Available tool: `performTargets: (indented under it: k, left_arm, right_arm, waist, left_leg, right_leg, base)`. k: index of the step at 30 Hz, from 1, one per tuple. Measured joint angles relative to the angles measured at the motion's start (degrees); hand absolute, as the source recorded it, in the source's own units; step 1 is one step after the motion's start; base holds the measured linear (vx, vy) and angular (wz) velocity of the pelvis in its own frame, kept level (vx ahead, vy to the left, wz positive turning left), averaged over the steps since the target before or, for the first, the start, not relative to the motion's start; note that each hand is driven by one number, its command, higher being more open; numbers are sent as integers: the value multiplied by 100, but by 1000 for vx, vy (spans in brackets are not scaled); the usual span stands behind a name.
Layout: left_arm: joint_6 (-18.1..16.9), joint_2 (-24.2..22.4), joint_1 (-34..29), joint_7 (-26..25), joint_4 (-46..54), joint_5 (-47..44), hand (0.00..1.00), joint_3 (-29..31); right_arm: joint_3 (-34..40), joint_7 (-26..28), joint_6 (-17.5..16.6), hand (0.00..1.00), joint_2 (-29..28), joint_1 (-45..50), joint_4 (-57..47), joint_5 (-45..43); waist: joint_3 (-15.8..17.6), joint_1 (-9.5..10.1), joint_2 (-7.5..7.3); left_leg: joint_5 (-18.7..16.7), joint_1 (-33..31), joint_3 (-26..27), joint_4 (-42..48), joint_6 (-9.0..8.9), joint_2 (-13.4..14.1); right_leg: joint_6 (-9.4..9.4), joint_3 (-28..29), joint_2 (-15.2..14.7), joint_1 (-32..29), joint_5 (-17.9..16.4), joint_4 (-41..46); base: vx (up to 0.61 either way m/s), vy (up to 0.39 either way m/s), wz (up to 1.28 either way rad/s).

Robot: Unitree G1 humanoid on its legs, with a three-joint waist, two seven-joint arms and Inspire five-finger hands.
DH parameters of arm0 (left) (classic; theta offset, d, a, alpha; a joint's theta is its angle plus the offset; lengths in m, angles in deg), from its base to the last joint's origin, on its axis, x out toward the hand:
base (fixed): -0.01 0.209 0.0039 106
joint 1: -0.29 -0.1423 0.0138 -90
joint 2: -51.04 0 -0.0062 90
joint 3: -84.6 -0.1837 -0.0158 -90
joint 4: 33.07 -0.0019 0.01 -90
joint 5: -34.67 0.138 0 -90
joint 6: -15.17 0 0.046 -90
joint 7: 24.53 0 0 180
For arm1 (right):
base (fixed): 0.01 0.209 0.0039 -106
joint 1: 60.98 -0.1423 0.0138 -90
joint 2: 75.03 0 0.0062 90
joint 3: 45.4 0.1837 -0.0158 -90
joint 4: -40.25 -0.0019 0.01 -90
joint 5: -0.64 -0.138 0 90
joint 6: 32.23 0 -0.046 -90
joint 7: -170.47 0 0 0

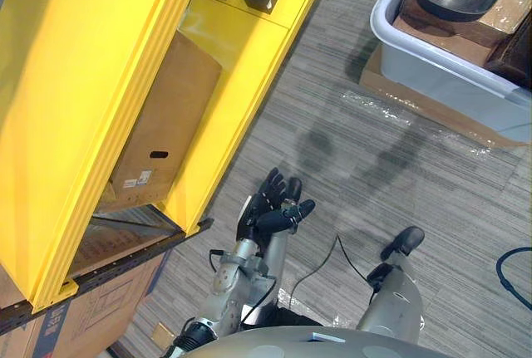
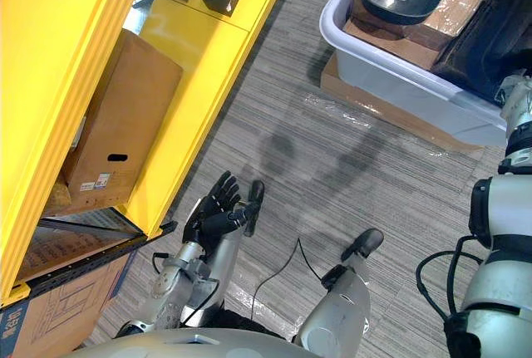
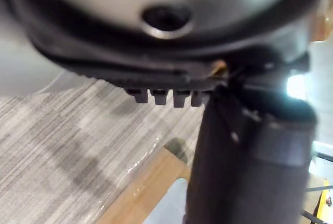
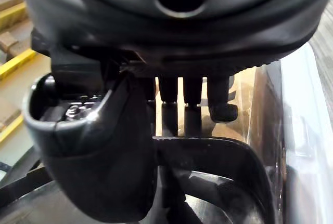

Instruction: Walk over and take three plastic housings, then place them on the shelf

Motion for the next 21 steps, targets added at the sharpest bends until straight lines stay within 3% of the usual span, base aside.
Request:
performTargets:
  k: [9, 15, 19, 21]
  left_arm:
    - [-16, 16, -238, -18, 299, -66, 100, 236]
    - [-83, 42, -454, 5, 818, 13, 100, 399]
    - [-73, 312, -308, 14, 1774, 50, 100, 839]
    - [126, 531, 74, 14, 2372, 25, 100, 1198]
  right_arm:
    - [74, -378, -173, 0, -193, 134, 2, 2]
    - [79, -721, -518, 0, -431, 141, -272, 259]
    - [70, -803, -760, 0, -433, 138, -787, 961]
    - [91, -832, -904, 0, -432, 137, -1067, 1306]
  waist:
    - [6, -56, -9]
    - [49, -303, -71]
    - [211, -563, -301]
    - [286, -729, -412]
  left_leg:
    - [5, 171, 27, -60, -3, 1]
    - [30, 412, 103, -186, -5, 5]
    - [124, 634, 163, -381, -27, 11]
    - [151, 848, 188, -475, -39, 16]
  right_leg:
    - [-57, 9, -22, 89, -40, 87]
    - [-62, 39, -40, 215, -43, 89]
    - [-62, 82, -45, 313, -43, 90]
    - [-63, 94, -45, 468, -43, 90]
  base:
    - [-6, -4, -1]
    - [-13, -8, -4]
    - [-21, -25, -4]
    - [-16, -19, -3]
